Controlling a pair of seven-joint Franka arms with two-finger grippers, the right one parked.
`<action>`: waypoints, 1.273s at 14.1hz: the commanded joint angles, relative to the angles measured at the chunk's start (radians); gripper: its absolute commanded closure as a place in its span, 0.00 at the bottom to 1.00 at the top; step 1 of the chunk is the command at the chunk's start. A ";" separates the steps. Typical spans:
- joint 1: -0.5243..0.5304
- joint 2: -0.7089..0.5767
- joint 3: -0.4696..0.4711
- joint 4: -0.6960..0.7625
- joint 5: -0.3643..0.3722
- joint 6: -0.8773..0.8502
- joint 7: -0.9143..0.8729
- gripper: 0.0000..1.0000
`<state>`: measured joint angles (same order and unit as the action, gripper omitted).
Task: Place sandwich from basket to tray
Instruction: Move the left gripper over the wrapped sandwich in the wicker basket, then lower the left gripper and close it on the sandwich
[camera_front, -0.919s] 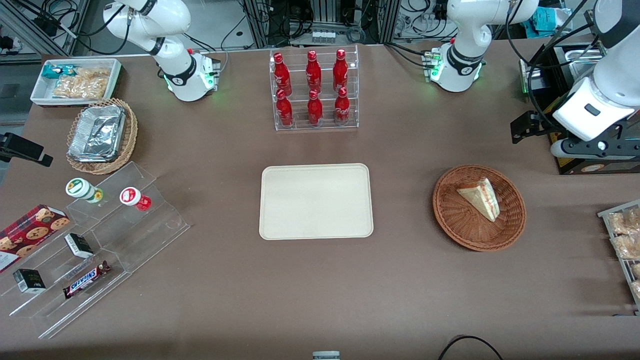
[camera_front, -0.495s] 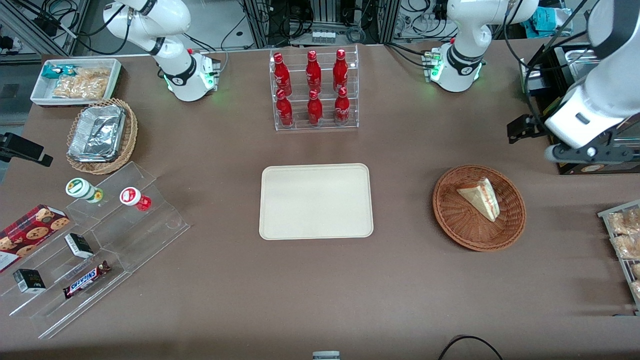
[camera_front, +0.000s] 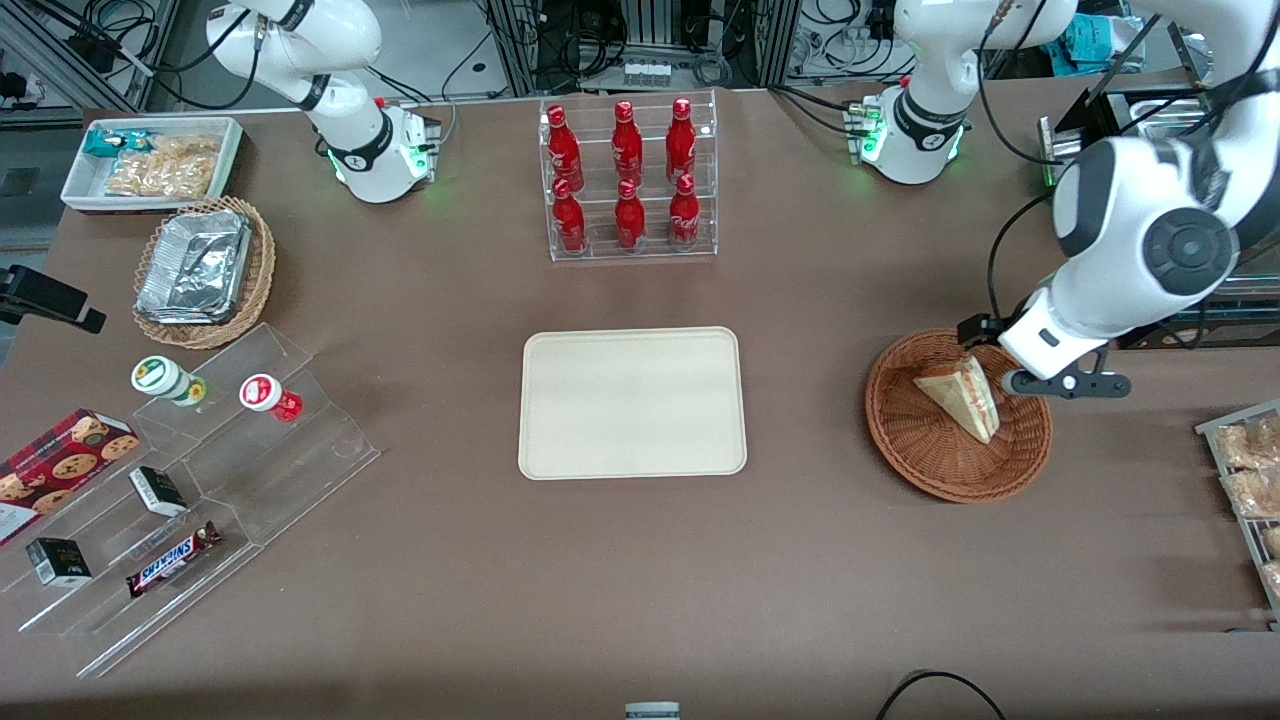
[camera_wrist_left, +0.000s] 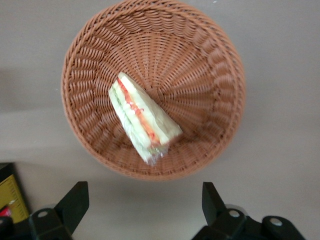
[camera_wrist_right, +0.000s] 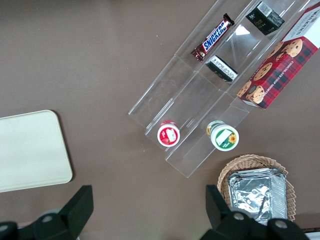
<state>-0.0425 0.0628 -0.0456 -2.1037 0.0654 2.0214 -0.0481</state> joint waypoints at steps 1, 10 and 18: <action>0.009 -0.041 0.015 -0.128 0.013 0.150 -0.042 0.00; 0.007 0.014 0.021 -0.190 0.010 0.321 -0.745 0.00; 0.006 0.140 0.020 -0.254 -0.004 0.534 -0.938 0.21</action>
<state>-0.0363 0.1674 -0.0235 -2.3501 0.0624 2.5121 -0.9501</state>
